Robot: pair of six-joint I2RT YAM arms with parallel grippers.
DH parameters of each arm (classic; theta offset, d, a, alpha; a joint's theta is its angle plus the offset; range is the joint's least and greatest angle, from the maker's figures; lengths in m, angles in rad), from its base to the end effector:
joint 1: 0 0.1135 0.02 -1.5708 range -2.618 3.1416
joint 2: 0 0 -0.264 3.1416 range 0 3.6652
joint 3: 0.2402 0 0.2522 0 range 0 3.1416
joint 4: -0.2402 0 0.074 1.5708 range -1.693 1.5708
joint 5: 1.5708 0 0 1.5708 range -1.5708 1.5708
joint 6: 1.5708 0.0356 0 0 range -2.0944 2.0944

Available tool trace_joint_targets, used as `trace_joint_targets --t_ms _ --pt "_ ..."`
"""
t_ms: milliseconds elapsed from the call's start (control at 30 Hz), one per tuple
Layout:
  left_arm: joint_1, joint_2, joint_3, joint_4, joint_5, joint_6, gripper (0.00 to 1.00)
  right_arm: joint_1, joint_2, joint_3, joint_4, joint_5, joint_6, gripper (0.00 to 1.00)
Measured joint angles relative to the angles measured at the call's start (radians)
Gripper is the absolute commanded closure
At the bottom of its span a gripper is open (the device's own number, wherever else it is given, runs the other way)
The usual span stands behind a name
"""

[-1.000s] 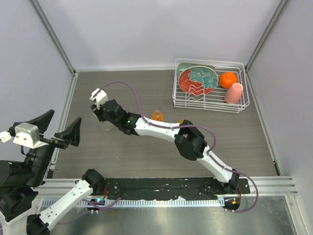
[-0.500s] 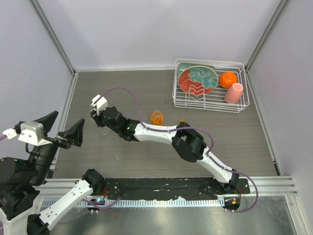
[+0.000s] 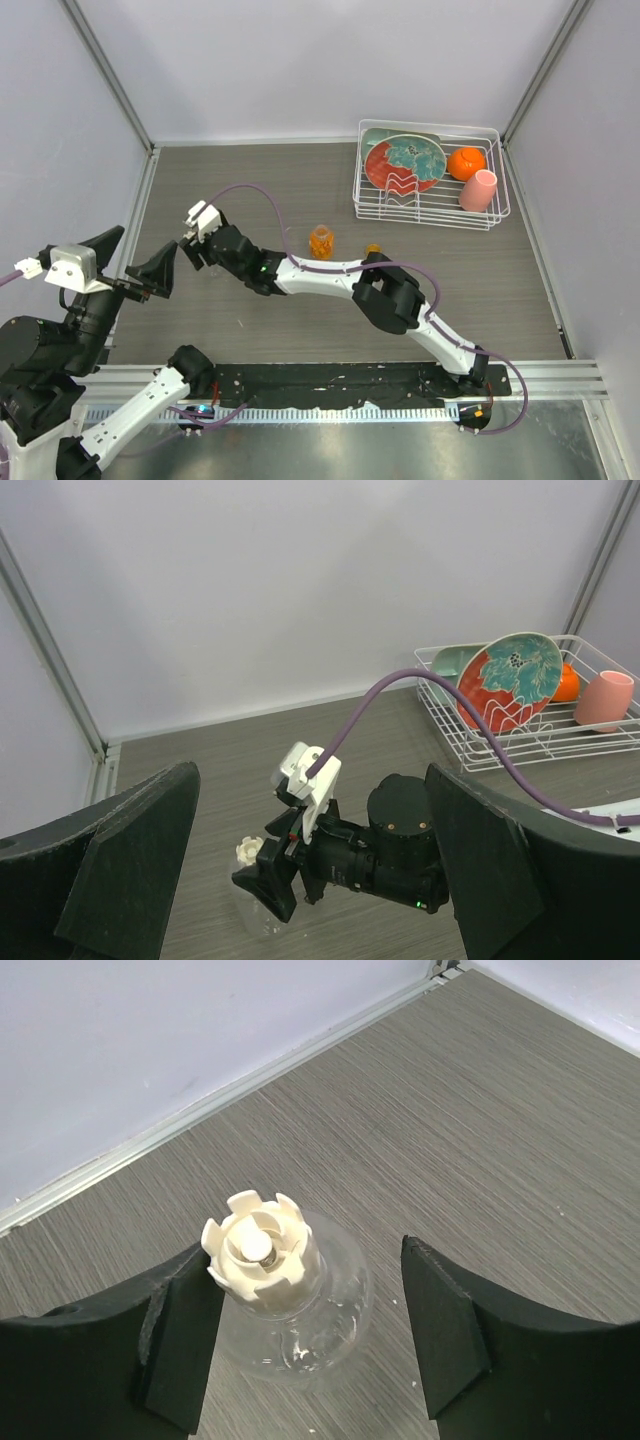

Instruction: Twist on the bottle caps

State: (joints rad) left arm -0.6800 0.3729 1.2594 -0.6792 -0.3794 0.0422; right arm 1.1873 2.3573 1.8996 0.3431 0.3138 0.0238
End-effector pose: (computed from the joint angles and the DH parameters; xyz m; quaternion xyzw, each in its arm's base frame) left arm -0.0016 0.0183 0.4595 0.0817 0.6307 -0.1262 0.7614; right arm 0.2198 0.5155 0.2332 -0.3182 0.6731 0.2782 0.6068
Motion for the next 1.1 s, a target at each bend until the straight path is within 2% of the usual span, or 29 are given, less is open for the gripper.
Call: trace_joint_targets --t_ms 433,800,1100 --pt "0.000 0.015 0.000 0.001 0.000 -0.002 0.00 -0.005 -0.019 0.013 -0.081 -0.005 -0.029 0.25" --pt "0.000 0.015 0.000 0.001 0.000 -0.005 0.00 -0.017 -0.019 0.077 -0.181 -0.015 -0.029 0.20" --pt "0.000 0.020 0.000 0.001 0.000 -0.005 0.00 -0.032 -0.025 0.127 -0.238 -0.076 -0.030 0.18"
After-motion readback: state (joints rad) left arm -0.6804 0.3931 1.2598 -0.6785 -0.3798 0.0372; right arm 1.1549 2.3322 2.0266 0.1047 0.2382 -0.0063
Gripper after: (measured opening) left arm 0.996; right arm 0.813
